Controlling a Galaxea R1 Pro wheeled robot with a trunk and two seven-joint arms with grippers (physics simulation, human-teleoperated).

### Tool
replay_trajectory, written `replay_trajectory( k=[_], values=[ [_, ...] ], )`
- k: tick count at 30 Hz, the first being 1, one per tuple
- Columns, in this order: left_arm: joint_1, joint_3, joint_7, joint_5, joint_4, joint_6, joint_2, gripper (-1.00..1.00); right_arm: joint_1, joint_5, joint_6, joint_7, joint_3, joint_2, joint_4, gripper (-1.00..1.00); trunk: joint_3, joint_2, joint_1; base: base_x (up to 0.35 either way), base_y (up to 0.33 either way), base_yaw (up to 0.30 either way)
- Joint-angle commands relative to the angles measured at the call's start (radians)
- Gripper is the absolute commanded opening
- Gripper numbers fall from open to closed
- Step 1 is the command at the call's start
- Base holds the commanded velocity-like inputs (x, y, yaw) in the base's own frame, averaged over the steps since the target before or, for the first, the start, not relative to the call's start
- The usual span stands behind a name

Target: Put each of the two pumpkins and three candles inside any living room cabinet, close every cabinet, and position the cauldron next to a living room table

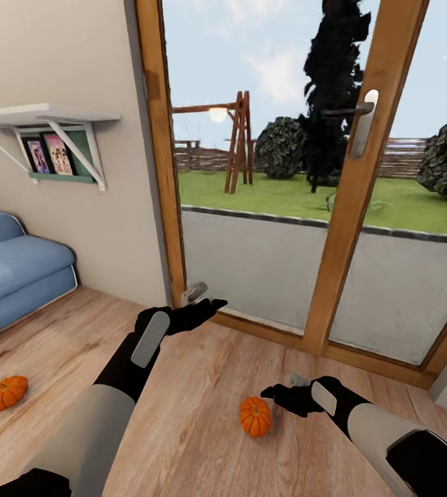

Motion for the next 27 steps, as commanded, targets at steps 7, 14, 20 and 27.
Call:
replay_trajectory(
  k=[7, 14, 20, 27],
  values=[
    [0.000, -0.001, 0.010, 0.011, -0.001, 0.003, 0.000, 1.00, -0.001, -0.001, 0.004, 0.046, 0.004, -0.001, -0.002, 1.00, -0.023, -0.050, 0.027, 0.000, 0.000, -0.023],
    [0.000, -0.001, 0.010, 0.011, -0.001, 0.003, 0.000, 1.00, -0.001, -0.001, 0.006, 0.179, 0.003, -0.002, -0.001, 1.00, -0.045, -0.099, 0.054, 0.000, 0.000, -0.001],
    [0.000, -0.001, 0.010, 0.011, -0.001, 0.003, 0.000, 1.00, -0.001, -0.003, 0.011, 0.180, 0.002, -0.003, 0.002, 1.00, -0.064, -0.141, 0.077, 0.000, 0.000, 0.000],
    [0.000, -0.001, 0.010, 0.011, -0.001, 0.003, -0.001, 1.00, -0.002, -0.002, 0.020, 0.180, 0.000, -0.005, 0.002, 1.00, -0.086, -0.190, 0.103, 0.000, 0.000, 0.000]
  ],
)
